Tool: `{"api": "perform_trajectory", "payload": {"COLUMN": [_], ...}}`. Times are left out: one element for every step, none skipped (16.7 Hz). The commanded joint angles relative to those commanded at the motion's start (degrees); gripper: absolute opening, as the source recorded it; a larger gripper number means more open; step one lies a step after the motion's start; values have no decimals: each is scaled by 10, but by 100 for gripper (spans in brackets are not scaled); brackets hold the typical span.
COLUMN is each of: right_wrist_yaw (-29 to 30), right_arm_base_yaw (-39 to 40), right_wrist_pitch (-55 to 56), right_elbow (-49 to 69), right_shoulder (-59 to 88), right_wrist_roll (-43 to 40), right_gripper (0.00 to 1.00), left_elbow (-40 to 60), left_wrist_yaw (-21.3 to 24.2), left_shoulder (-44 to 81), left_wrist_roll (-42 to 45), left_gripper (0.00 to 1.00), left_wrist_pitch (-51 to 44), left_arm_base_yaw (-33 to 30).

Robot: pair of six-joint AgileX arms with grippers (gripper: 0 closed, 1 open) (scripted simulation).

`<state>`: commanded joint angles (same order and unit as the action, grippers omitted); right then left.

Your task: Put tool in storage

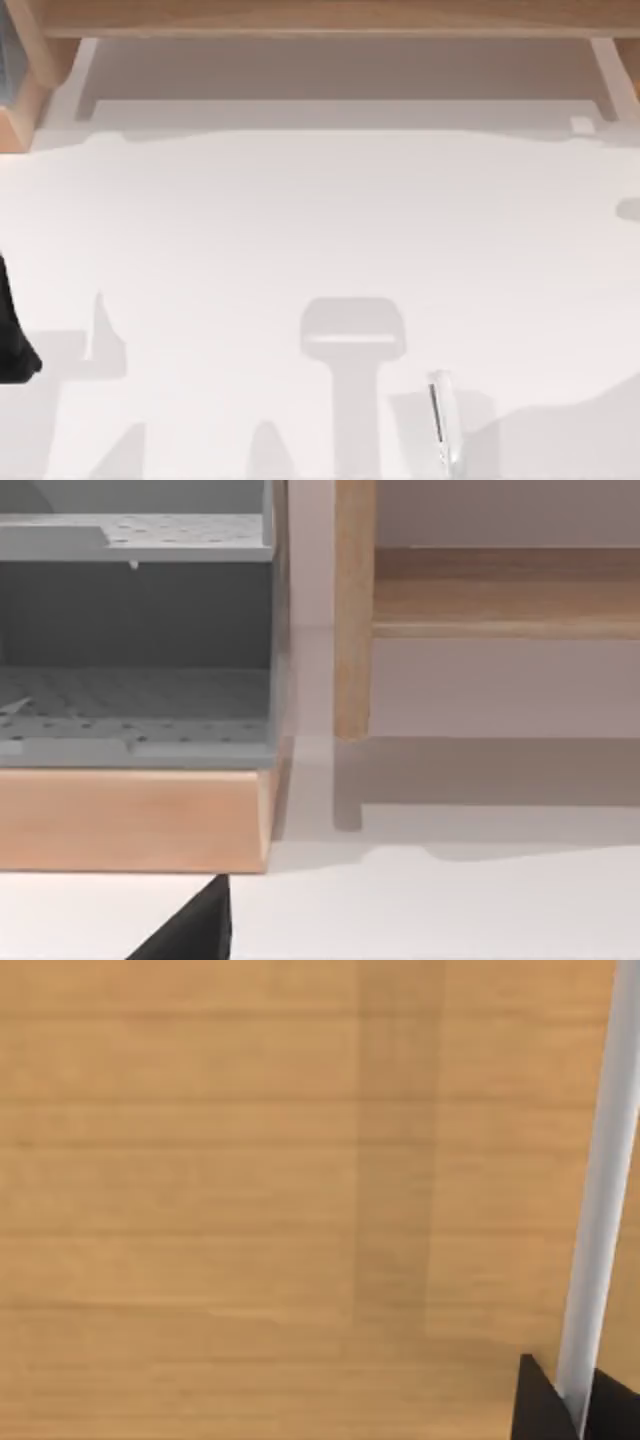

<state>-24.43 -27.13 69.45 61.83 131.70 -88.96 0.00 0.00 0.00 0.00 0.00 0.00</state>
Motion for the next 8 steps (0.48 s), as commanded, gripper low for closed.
{"api": "perform_trajectory", "payload": {"right_wrist_yaw": [-5, -11, -15, -19, -22, -22, -22, -22], "right_arm_base_yaw": [-4, -9, -12, -15, -17, -18, -18, -18], "right_wrist_pitch": [12, 23, 33, 42, 47, 49, 49, 49], "right_elbow": [-21, -41, -58, -71, -80, -82, -82, -82], "right_shoulder": [-9, -18, -27, -33, -37, -39, -39, -39], "right_wrist_roll": [0, 0, -1, -1, -1, -1, -1, -1], "right_gripper": [0, 0, 0, 0, 0, 0, 0, 0], "left_elbow": [0, 0, 0, 0, 0, 0, 0, 0], "left_wrist_yaw": [0, 0, 0, 0, 0, 0, 0, 0], "left_shoulder": [0, 0, 0, 0, 0, 0, 0, 0], "left_wrist_roll": [0, 0, 0, 0, 0, 0, 0, 0], "left_gripper": [100, 100, 100, 100, 100, 100, 100, 100], "left_wrist_pitch": [0, 0, 0, 0, 0, 0, 0, 0], "left_arm_base_yaw": [0, 0, 0, 0, 0, 0, 0, 0]}}
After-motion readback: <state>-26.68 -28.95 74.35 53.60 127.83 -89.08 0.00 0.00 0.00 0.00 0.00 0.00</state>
